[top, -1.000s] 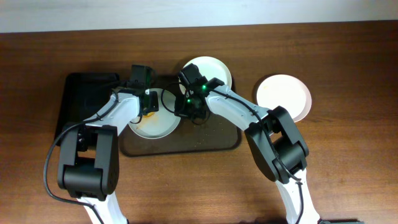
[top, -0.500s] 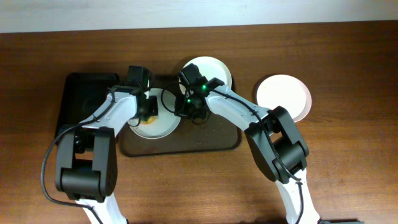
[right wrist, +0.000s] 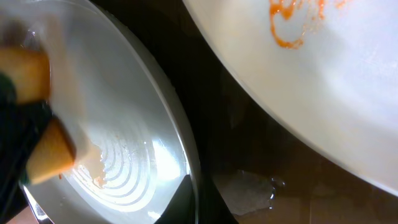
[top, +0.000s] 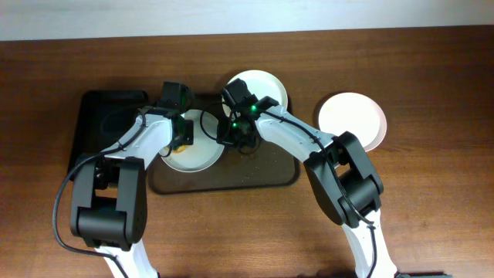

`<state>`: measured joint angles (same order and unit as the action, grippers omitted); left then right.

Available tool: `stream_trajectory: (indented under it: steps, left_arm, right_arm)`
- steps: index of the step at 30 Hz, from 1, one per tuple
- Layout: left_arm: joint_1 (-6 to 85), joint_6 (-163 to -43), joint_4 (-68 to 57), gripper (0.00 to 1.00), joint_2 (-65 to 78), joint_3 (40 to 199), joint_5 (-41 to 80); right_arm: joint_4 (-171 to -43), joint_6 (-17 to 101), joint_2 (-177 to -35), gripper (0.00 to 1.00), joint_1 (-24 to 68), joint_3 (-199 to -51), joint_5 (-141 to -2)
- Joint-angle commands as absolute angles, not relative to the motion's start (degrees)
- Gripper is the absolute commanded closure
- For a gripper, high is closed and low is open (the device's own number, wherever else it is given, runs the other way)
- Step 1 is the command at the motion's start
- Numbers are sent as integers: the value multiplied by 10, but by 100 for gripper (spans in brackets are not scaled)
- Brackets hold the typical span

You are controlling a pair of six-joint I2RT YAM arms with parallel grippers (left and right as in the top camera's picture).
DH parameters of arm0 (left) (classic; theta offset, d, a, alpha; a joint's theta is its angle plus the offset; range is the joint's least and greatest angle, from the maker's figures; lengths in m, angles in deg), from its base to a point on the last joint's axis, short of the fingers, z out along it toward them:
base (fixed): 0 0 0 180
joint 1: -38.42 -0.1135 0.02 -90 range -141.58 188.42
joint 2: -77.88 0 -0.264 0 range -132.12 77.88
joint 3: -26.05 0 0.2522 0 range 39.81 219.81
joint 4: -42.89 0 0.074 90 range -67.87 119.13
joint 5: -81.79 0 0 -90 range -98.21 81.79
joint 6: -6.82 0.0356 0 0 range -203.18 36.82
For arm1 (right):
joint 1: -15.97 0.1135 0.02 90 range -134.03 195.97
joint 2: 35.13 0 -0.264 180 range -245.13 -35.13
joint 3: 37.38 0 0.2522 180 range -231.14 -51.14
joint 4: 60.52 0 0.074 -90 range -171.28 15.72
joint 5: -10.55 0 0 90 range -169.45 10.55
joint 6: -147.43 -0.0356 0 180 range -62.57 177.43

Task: Clean dirty plates on tray and stack at the side

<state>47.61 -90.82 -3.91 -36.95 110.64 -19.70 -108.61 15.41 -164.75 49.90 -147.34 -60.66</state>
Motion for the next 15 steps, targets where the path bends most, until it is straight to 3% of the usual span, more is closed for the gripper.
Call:
stream_trajectory:
  steps: [1, 9, 15]
  left_arm:
    - [471, -971, -117, 99, -488, 1023, -183]
    - [471, -972, 8, 99, -488, 1023, -201]
    - [471, -841, 141, 99, -488, 1023, -201]
  right_arm:
    - [-1081, 155, -1657, 96, 492, -1478, -601]
    - [-1081, 157, -1657, 96, 492, -1478, -601]
    - [-1082, 165, -1657, 96, 493, -1478, -601]
